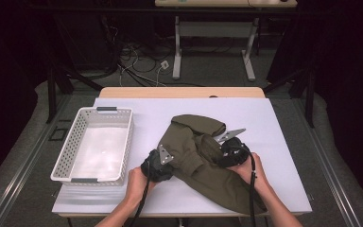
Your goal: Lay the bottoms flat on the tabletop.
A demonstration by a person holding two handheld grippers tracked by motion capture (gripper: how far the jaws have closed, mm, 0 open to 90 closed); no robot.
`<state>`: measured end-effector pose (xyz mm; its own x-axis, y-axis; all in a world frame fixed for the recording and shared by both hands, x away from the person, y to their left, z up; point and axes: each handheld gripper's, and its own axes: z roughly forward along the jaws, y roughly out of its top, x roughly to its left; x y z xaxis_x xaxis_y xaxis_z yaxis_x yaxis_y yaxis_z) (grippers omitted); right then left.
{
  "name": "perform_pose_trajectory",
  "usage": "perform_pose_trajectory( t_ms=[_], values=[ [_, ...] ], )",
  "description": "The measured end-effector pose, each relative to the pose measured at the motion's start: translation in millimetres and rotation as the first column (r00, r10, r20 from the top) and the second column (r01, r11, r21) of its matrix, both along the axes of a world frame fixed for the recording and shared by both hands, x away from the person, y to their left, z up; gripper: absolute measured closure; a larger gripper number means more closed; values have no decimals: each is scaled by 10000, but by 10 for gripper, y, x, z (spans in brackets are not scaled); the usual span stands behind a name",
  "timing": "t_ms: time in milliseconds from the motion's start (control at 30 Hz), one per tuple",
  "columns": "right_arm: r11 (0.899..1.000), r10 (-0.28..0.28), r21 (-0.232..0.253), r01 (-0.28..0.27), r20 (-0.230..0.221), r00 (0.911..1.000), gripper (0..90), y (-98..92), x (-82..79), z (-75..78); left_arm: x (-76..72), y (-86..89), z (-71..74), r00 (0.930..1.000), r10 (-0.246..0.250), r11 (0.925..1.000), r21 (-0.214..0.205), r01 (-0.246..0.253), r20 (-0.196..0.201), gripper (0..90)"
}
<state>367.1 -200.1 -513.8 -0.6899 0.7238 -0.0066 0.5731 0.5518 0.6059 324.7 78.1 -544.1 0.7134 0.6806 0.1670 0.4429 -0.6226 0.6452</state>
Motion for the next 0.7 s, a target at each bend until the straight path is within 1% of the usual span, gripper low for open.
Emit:
perform_pose_trajectory(
  t_ms=[33, 67, 100, 167, 200, 233, 267, 300, 367, 400, 433, 467, 500, 533, 567, 600, 633, 667, 700],
  values=[
    [10000, -99, -8, 99, 10, 10000, 365, 3, 6, 5, -20, -8, -3, 10000, -6, 10000, 2, 6, -5, 380],
    [9998, -201, -24, 201, 230, 9995, 329, 5, 23, -3, -28, -12, -6, 9999, -102, 9999, 81, 103, -84, 357],
    [9997, -229, -11, 230, 270, 9994, 302, 12, 45, -17, -34, -18, -16, 9998, -55, 10000, 11, 55, -187, 343],
    [9996, -226, -156, 228, 112, 9997, 275, 25, 83, -38, -21, -30, -35, 9993, 40, 10000, 85, -37, -375, 290],
    [9995, -193, -236, 195, 63, 9998, 268, 36, 110, -63, -10, -32, -47, 9991, 60, 9999, 96, -56, -429, 280],
    [9996, -264, -120, 265, 91, 9996, 274, 49, 124, -90, 9, -37, -72, 9985, 99, 10000, 14, -98, -545, 276],
    [9995, -225, -224, 224, -65, 9997, 288, 57, 148, -119, 24, -33, -76, 9977, 110, 9999, -114, -118, -669, 271],
    [9991, -307, -282, 303, -144, 9994, 303, 66, 161, -144, 34, -30, -73, 9967, 66, 9998, -171, -80, -806, 277],
    [9985, -242, -495, 233, -176, 9996, 348, 65, 182, -179, 38, -31, -78, 9953, -135, 9990, -428, 95, -955, 349],
    [9985, -308, -465, 301, -159, 9994, 362, 65, 185, -195, 39, -29, -85, 9946, -223, 9982, -579, 164, -1013, 390],
    [9989, -266, -405, 257, -229, 9994, 392, 59, 191, -202, 42, -22, -89, 9938, -302, 9972, -720, 226, -1067, 426],
    [9988, -248, -421, 239, -194, 9995, 413, 53, 192, -205, 52, -7, -96, 9930, -385, 9956, -893, 286, -1112, 449],
    [9988, -214, -435, 204, -228, 9995, 425, 50, 195, -207, 59, 4, -101, 9915, -392, 9938, -1079, 258, -1239, 476],
    [9992, -300, -274, 297, -87, 9995, 442, 60, 194, -228, 64, 20, -111, 9919, -324, 9912, -1312, 162, -1226, 515],
    [9984, -220, -532, 212, -142, 9997, 455, 57, 200, -223, 71, 30, -122, 9935, -221, 9898, -1423, 61, -1113, 576],
    [9986, -323, -420, 310, -307, 9990, 477, 73, 194, -234, 78, 36, -125, 9939, -213, 9900, -1410, 60, -1078, 642],
    [9985, -243, -490, 228, -287, 9993, 494, 72, 201, -241, 98, 49, -130, 9936, -242, 9883, -1524, 72, -1105, 667],
    [9988, -250, -431, 243, -167, 9995, 513, 79, 204, -256, 103, 53, -127, 9933, -231, 9879, -1551, 53, -1132, 691],
    [9987, -262, -451, 254, -161, 9995, 527, 81, 203, -256, 104, 51, -130, 9937, -224, 9871, -1598, 46, -1096, 725]
  ],
)
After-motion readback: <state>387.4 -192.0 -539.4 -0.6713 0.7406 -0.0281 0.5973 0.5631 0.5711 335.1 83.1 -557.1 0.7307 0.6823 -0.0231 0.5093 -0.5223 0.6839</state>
